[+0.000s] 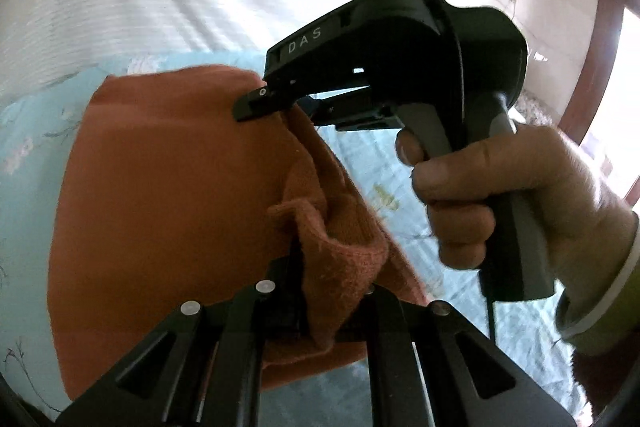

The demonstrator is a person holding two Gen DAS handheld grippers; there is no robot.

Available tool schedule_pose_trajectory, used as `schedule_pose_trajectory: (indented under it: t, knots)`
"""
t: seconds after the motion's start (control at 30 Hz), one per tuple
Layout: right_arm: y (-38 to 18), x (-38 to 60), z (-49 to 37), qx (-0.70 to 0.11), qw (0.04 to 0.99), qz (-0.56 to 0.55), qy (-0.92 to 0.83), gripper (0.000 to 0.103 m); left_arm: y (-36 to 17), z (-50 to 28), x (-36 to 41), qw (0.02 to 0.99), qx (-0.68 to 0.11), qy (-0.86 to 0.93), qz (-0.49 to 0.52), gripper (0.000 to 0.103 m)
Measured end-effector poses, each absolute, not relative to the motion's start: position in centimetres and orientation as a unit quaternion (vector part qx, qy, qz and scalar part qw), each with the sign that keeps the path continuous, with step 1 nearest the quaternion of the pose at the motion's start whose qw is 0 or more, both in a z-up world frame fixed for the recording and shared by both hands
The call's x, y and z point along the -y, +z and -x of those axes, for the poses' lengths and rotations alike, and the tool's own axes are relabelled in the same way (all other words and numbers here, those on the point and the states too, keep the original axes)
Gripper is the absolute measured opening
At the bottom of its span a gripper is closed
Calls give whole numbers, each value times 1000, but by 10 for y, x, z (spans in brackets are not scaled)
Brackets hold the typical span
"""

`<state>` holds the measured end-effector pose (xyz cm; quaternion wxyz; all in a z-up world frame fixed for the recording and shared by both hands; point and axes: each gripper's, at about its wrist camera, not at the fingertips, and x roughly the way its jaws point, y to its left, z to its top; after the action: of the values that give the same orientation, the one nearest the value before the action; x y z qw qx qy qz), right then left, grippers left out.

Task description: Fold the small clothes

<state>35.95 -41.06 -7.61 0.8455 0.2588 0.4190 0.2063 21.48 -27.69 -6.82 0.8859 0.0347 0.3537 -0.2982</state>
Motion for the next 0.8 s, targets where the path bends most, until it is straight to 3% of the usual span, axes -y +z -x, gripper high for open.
schedule_pose_trajectory:
  t: [0.3,0.43,0.5,0.53,0.57,0.63,0.8]
  knots:
    - [-104,422,-352,-441,848,-245,163,17,-86,-217,288,871,-371,-320,-44,9]
    - [-100,428,-341,-433,853,-251,145,22,-85,-217,281,861,-382,-333,-42,18]
    - [-92,428,-331,-427,860,-247,132,28,-78,-216,266,854,-390,-343,-24,33]
    - [-88,429,-325,-420,864,-247,127,35,-75,-214,257,854,-393,-342,-16,53]
    - [-84,431,-317,-410,869,-250,122,40,-70,-212,241,856,-394,-335,-3,66]
    - [-81,434,-307,-396,874,-255,115,69,-62,-209,212,862,-390,-324,20,69]
    - [-96,436,-299,-416,857,-279,119,72,-56,-230,145,876,-395,-271,63,79]
